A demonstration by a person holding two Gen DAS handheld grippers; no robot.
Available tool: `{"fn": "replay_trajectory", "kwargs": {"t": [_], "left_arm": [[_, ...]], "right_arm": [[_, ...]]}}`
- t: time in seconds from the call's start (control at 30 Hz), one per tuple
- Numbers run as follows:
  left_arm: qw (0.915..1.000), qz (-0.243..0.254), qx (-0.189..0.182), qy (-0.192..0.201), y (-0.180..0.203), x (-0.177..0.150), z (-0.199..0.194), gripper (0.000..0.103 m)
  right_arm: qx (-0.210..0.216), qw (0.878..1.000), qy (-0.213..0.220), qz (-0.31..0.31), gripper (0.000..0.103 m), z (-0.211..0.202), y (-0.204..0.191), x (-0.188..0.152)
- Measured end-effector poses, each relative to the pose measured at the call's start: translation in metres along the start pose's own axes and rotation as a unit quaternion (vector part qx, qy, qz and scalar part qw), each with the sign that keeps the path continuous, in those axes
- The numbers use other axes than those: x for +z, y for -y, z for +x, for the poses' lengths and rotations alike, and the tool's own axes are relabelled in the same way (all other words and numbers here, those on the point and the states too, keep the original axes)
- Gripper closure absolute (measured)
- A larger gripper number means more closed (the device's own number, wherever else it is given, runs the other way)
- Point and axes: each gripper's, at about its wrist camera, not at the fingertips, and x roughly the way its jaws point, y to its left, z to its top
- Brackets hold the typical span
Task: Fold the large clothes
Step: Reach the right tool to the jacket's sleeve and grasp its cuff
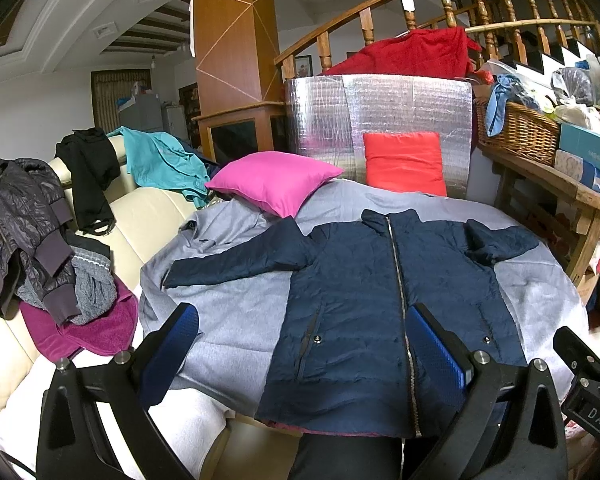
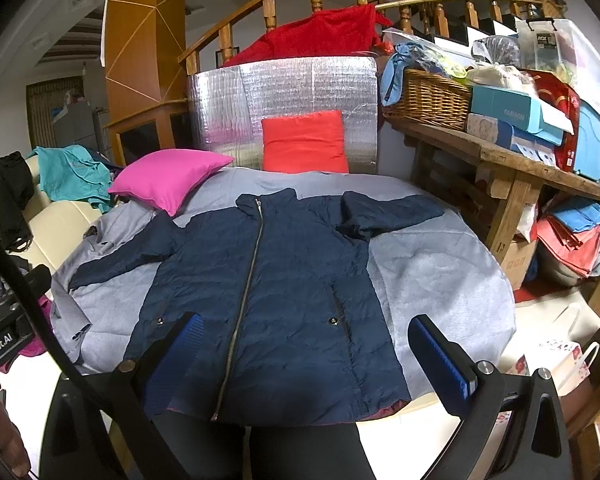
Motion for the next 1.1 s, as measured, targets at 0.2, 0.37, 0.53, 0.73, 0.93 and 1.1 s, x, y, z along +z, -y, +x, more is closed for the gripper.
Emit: {"fn": "replay_trajectory", "kwargs": {"t": [0.2,0.37,0.53,0.73,0.93,1.1], "left_arm": [[0.9999,-0.003,0.003,-0.010,-0.001,0.004,0.014,0.001],[0.9988,0.005,-0.021,-0.043,0.006,0.012,0.048,0.001],[0.9888,-0.002,-0.081,-0.125,0.012,0.011,0.113,0.001],[0.9762,-0.025,-0.073,-0.203,0.015,-0.006,0.186,0.001],[0.9694,-0.025,-0.073,-0.233,0.030,-0.008,0.231,0.001],[0.9717,0.008,-0.072,-0.225,0.053,-0.003,0.258,0.001]], "right_arm": [[0.002,1.000,0.000,-0.001,0.000,0.010,0.000,0.007],[0.035,0.999,0.029,0.025,0.000,0.017,0.017,0.026],[0.057,0.992,0.074,0.083,0.000,0.036,0.069,0.056],[0.100,0.971,0.039,0.213,0.000,0.120,0.169,0.092],[0.161,0.921,-0.011,0.354,0.000,0.247,0.252,0.095],[0.197,0.878,-0.040,0.435,0.012,0.358,0.295,0.091]]}}
